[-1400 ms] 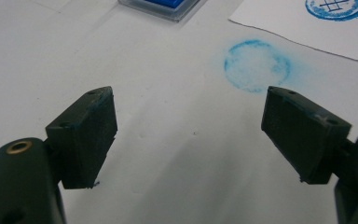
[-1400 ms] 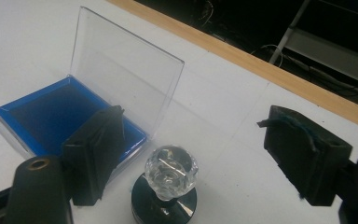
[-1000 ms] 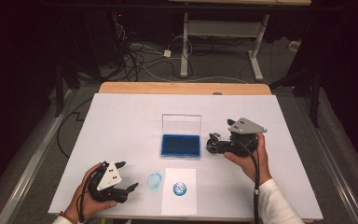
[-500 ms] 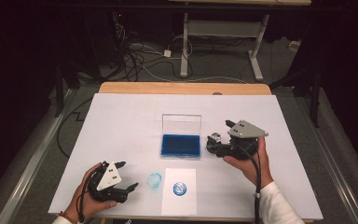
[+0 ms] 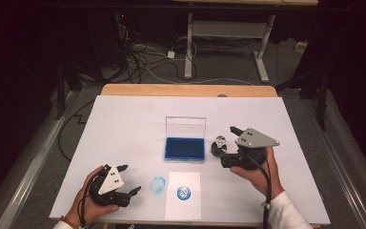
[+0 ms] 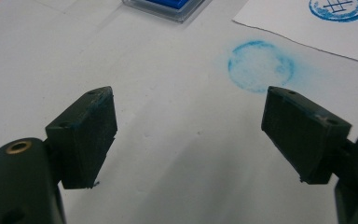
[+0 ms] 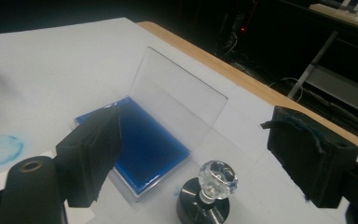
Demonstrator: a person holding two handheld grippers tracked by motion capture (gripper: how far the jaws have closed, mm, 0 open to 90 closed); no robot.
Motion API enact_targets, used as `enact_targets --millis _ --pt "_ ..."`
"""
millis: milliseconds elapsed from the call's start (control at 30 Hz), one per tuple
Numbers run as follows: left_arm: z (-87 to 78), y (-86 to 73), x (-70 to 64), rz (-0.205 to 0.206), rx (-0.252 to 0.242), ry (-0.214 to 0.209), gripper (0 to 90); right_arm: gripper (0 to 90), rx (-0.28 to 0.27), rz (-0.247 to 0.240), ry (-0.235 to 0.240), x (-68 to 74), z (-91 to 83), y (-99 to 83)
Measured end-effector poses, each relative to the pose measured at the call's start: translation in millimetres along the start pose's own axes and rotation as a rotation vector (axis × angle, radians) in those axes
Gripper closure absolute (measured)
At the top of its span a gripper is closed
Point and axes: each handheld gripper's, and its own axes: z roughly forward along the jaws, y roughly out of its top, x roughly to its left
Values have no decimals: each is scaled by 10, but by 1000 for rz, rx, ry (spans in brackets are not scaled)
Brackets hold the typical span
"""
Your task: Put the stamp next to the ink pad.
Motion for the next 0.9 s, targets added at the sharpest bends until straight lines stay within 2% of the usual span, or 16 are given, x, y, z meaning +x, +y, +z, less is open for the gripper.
enact_targets --millis 467,900 --pt "-2 -2 -1 0 -1 -2 177 177 -3 -50 17 121 -146 -15" --pt "4 -4 -1 -1 1 -1 177 177 14 -100 -6 172 -254 -117"
